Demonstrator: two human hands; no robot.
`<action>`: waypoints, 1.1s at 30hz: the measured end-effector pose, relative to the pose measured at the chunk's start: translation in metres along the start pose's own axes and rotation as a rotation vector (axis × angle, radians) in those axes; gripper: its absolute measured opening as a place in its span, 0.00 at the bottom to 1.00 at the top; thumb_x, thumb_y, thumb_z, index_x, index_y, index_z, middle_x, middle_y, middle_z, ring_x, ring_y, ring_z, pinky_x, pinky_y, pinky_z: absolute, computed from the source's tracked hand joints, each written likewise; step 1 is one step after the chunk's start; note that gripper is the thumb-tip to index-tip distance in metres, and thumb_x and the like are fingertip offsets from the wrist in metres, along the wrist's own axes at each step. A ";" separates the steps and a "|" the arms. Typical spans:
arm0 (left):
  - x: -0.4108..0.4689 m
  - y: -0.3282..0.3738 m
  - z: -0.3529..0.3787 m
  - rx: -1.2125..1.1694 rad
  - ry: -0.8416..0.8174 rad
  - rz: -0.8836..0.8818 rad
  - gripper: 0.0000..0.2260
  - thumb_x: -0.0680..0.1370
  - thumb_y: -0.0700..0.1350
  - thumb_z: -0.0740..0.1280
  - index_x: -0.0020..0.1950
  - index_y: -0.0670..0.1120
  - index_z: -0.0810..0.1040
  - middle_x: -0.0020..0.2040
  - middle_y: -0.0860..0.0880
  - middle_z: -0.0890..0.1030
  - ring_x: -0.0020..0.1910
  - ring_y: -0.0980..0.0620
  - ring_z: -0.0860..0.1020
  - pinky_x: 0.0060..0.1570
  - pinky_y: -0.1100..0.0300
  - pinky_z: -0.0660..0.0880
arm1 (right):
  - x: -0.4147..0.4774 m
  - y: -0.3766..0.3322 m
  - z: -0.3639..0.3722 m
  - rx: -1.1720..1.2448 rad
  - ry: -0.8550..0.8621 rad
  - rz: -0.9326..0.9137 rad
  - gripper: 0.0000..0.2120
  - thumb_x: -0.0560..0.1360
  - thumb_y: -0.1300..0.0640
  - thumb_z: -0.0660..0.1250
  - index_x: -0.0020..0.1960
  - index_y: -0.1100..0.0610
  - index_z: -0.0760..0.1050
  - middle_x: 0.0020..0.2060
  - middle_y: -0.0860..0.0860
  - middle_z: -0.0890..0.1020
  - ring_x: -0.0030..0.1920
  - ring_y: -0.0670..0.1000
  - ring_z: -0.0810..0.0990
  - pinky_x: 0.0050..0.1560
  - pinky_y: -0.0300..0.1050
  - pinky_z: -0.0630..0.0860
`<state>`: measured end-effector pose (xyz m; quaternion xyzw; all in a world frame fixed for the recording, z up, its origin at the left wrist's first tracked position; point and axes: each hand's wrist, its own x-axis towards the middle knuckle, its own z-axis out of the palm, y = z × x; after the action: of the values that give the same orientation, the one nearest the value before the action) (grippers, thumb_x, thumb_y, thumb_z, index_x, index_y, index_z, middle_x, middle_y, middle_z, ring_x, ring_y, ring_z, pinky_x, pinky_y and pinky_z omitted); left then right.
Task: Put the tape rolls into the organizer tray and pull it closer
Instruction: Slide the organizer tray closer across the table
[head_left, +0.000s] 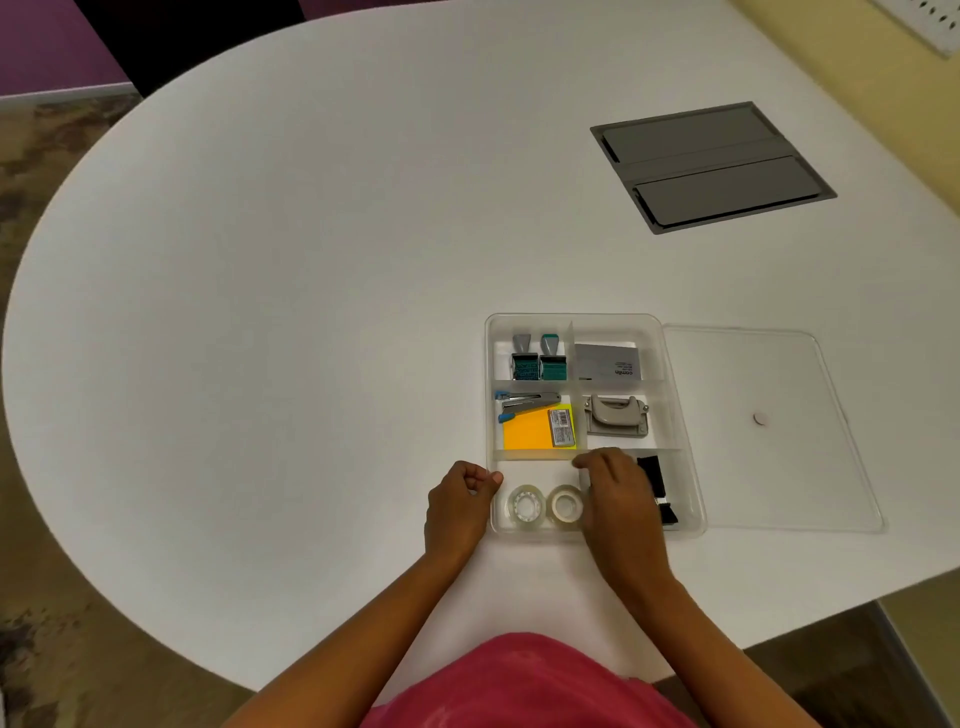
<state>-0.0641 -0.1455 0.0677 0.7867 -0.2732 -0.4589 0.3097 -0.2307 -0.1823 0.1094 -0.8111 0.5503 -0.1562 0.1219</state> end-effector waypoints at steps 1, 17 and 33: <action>0.000 -0.001 0.001 -0.006 0.006 0.005 0.08 0.76 0.50 0.67 0.48 0.46 0.75 0.44 0.49 0.79 0.47 0.43 0.80 0.50 0.42 0.80 | -0.001 0.008 -0.006 0.018 0.059 0.019 0.17 0.62 0.78 0.70 0.48 0.67 0.80 0.43 0.62 0.82 0.43 0.61 0.81 0.43 0.51 0.81; -0.002 -0.009 0.008 -0.037 0.061 0.081 0.05 0.76 0.50 0.67 0.46 0.49 0.73 0.39 0.55 0.76 0.44 0.46 0.78 0.48 0.41 0.80 | -0.017 0.145 -0.017 0.143 -0.095 0.686 0.03 0.72 0.69 0.69 0.40 0.66 0.78 0.38 0.62 0.82 0.37 0.56 0.76 0.37 0.43 0.70; -0.004 -0.007 0.005 -0.080 0.069 0.086 0.08 0.76 0.48 0.67 0.47 0.44 0.75 0.42 0.46 0.78 0.40 0.44 0.79 0.38 0.52 0.80 | -0.017 0.131 -0.036 -0.093 0.045 0.436 0.08 0.69 0.74 0.68 0.35 0.65 0.74 0.31 0.57 0.73 0.30 0.53 0.71 0.26 0.38 0.59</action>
<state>-0.0692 -0.1389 0.0629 0.7765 -0.2772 -0.4286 0.3695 -0.3625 -0.2149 0.0917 -0.6740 0.7218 -0.1185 0.1032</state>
